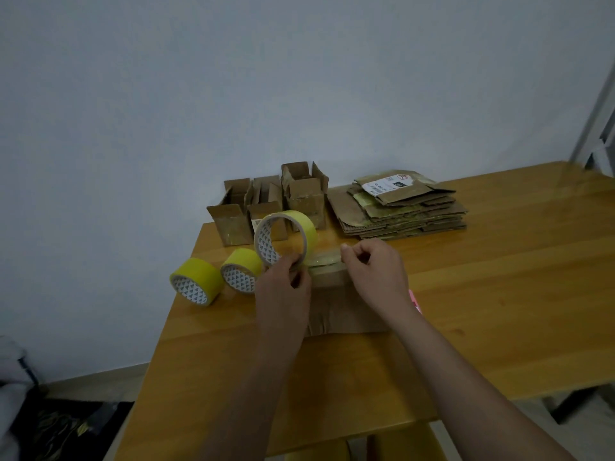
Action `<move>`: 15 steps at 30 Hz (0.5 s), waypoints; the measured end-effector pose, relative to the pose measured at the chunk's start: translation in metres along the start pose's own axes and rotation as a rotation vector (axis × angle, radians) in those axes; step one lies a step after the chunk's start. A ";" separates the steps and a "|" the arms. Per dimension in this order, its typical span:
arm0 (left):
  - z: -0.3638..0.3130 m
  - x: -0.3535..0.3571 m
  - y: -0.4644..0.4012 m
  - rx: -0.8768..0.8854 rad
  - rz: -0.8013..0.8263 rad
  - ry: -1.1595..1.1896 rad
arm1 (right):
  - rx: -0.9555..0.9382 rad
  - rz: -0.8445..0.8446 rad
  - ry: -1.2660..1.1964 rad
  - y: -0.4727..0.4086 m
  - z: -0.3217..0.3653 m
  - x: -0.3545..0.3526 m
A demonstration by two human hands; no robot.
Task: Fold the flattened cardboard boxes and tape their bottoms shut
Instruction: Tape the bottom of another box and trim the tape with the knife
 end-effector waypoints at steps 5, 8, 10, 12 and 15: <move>-0.003 -0.004 0.006 -0.041 -0.056 0.111 | 0.023 0.066 0.034 0.000 -0.004 0.000; -0.008 -0.013 0.009 0.042 -0.136 0.125 | 0.013 0.086 0.056 0.003 -0.003 0.002; -0.005 -0.018 0.012 0.094 -0.186 0.096 | 0.005 0.106 0.056 0.005 -0.001 0.003; -0.001 -0.023 0.013 0.117 -0.253 0.044 | 0.013 0.105 0.042 0.006 -0.001 0.004; 0.012 -0.024 0.009 -0.035 -0.260 0.121 | -0.006 0.100 0.078 0.004 -0.003 0.007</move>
Point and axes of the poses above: each hand's wrist, its own y-axis away from the middle knuckle, its own x-axis out of the palm, z = x × y, the point moved 4 cm from there along -y, towards the middle knuckle, and after that the axes turned 7 degrees about y, right-handed, at the moved point
